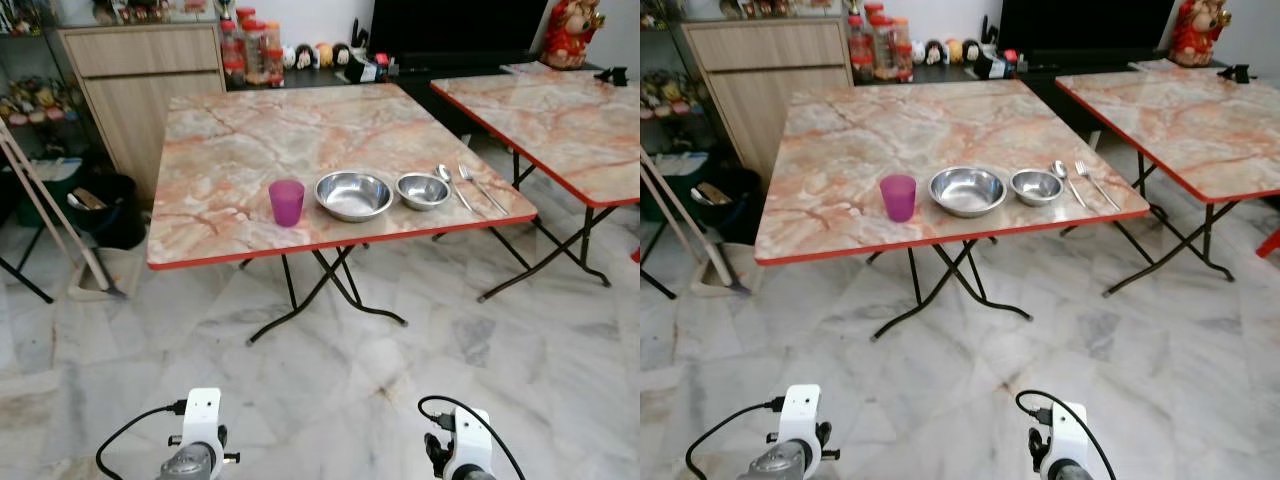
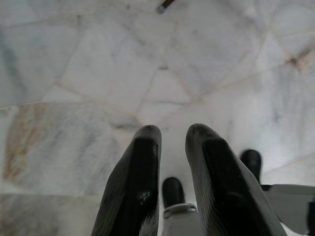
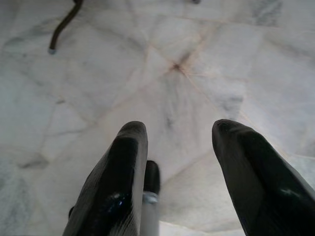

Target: Setting the table

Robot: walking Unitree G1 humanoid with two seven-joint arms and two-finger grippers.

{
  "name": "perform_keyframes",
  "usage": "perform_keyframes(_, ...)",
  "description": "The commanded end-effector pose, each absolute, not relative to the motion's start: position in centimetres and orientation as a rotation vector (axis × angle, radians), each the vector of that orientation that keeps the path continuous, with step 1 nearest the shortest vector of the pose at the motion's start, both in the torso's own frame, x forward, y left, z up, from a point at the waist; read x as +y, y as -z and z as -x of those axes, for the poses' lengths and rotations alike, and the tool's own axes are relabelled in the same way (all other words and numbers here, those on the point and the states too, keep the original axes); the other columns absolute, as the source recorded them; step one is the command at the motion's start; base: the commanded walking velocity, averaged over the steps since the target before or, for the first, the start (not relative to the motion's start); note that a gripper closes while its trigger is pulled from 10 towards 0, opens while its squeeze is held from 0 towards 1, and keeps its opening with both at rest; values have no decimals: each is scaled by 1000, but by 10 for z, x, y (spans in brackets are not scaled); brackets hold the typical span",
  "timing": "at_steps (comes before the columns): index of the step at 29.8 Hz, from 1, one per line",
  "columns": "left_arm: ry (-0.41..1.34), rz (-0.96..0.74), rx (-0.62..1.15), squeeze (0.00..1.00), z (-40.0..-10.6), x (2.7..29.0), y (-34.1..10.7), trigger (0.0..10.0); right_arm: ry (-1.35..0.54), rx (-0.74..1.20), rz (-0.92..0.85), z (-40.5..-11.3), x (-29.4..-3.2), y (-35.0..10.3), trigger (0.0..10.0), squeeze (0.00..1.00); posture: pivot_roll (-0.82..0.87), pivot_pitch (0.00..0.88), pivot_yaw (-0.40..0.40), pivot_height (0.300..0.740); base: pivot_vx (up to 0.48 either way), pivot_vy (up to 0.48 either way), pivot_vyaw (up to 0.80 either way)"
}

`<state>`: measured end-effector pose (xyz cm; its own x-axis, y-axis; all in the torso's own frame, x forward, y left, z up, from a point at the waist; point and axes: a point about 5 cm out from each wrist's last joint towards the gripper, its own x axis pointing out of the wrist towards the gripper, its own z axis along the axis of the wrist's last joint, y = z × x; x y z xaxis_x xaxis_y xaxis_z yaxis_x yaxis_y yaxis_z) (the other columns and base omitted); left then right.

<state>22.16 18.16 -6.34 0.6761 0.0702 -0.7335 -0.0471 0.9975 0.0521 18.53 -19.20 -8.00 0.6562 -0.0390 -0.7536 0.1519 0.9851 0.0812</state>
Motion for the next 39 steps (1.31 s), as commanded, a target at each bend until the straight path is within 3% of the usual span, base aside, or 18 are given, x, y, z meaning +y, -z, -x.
perform_keyframes(1,-62,-52,851,0,-220,182,65,10000,112,828,-145,-191,-191,77,10000,0,-15,0,-23,728,0,0,0)
perform_keyframes(30,-60,-87,862,0,-218,182,66,10000,115,834,-138,-189,-193,78,10000,0,-17,0,-25,728,0,-275,0)
perform_keyframes(39,-74,-48,828,0,-223,182,63,10000,117,826,-145,-189,-192,78,10000,0,-17,0,-25,728,0,0,0)
